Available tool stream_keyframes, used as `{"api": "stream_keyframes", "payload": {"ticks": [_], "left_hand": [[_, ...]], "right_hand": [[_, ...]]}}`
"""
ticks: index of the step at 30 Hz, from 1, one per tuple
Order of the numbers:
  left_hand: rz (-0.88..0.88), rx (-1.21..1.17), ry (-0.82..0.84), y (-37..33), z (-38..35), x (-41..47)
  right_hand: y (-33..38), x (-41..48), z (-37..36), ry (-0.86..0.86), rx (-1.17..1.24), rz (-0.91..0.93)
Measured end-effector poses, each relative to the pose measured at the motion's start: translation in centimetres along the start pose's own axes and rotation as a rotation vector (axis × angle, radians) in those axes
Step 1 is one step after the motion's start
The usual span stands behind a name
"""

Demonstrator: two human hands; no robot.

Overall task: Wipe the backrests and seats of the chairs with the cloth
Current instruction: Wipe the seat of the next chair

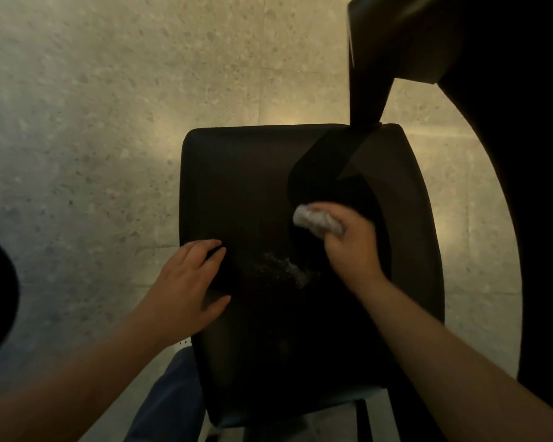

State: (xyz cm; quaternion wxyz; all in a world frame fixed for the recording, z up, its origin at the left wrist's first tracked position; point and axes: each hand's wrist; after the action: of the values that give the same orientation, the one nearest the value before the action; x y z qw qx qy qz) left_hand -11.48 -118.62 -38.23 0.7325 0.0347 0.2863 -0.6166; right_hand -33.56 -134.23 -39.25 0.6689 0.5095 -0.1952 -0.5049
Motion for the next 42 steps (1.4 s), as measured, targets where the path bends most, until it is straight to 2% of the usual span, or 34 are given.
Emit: {"api": "stream_keyframes", "payload": {"ticks": [2,4,6,8,12,14,17,21,26,28,32,34,36,38,42], "left_hand": [[0.015,0.0,-0.007,0.3,-0.3,-0.3],[0.038,-0.007,-0.011,0.6,-0.7,-0.7],[0.051,-0.017,-0.023,0.6,-1.1,-0.9],[0.054,-0.032,-0.021,0.6,-1.4,-1.2],[0.067,-0.042,-0.012,0.6,-1.5,-1.8],[0.08,-0.058,-0.013,0.8,-1.4,-2.1],[0.09,-0.081,-0.015,1.3,-1.3,-2.5],[0.109,-0.086,-0.021,2.1,-1.8,-3.1],[0.127,-0.1,-0.024,2.8,-2.5,-3.7],[0.133,-0.121,-0.02,3.0,-2.6,-4.0],[0.128,-0.122,-0.011,3.4,-2.4,-4.4],[0.129,-0.12,-0.009,3.7,-2.4,-4.5],[0.127,-0.128,-0.005,4.1,-2.6,-4.6],[0.137,-0.133,-0.011,4.4,-2.7,-4.8],[0.182,-0.143,-0.02,4.9,-3.0,-5.2]], "right_hand": [[0.3,4.0,0.5,-0.073,-0.087,0.031],[-0.2,6.8,-0.3,-0.064,-0.125,-0.051],[-0.6,6.9,-1.9,-0.053,-0.154,-0.1],[-0.8,4.0,-3.8,-0.058,-0.176,-0.069],[-1.5,-4.1,-6.2,0.139,-0.17,-0.058],[-0.9,-5.3,-6.0,0.221,-0.073,-0.102],[1.1,-2.8,-4.1,0.122,-0.006,-0.007],[2.2,3.9,-3.6,0.001,-0.069,0.071],[1.7,3.8,-7.8,-0.014,-0.136,-0.037],[1.6,0.4,-8.9,0.071,-0.115,-0.051],[1.5,-5.6,-8.9,0.368,-0.044,-0.066],[2.2,-4.7,-8.1,0.317,0.03,-0.054],[2.9,-1.5,-7.5,0.14,0.081,0.004],[3.4,2.3,-7.4,0.005,0.017,0.004],[2.7,0.8,-10.0,0.008,-0.179,-0.053]]}}
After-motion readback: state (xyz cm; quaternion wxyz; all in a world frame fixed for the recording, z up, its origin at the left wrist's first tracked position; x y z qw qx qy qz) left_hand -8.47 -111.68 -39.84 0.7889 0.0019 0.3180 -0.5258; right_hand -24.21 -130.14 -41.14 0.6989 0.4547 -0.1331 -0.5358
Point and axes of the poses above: each hand's wrist, its own x-axis towards the middle knuckle, its own z-axis out of the back of the hand, y = z × x, and after that the axes turned 7 degrees about z, right-handed
